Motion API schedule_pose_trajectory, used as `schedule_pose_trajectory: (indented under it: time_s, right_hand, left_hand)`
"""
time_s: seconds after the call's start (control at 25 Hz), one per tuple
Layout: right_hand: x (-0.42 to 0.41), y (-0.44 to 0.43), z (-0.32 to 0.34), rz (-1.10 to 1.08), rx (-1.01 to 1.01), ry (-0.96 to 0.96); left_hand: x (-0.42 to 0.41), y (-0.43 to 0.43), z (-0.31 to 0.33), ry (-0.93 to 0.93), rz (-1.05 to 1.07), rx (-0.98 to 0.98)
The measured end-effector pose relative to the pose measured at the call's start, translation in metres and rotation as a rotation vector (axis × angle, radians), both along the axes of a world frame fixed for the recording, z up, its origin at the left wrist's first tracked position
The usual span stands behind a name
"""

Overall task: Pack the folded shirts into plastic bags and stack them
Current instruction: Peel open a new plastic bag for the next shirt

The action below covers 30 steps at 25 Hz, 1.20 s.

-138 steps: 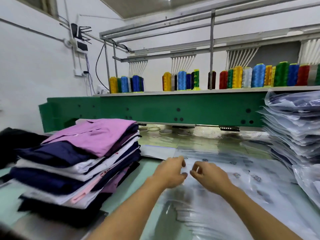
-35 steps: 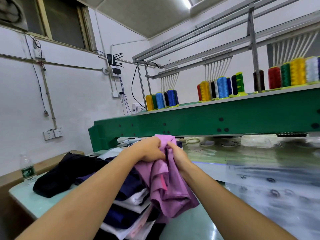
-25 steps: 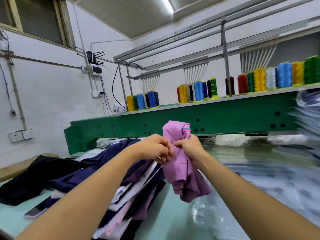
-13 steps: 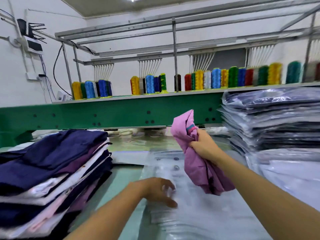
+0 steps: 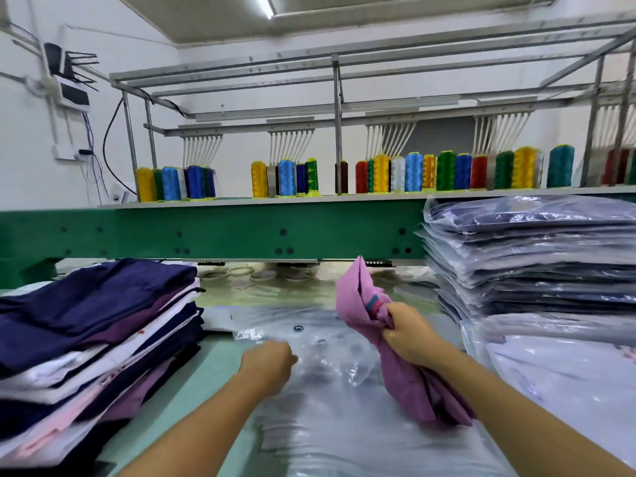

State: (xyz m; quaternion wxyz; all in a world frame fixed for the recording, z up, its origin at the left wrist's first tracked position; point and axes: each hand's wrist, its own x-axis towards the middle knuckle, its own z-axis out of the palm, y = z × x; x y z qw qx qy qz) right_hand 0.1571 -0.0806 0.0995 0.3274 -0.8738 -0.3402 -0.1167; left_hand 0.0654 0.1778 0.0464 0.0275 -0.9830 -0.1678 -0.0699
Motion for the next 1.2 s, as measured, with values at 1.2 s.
schedule_pose_trajectory:
  time_s: [1.2]
  right_hand:
    - [0.036, 0.086, 0.003, 0.030, -0.395, 0.106]
  left_hand:
    - [0.032, -0.039, 0.066, -0.322, -0.380, 0.268]
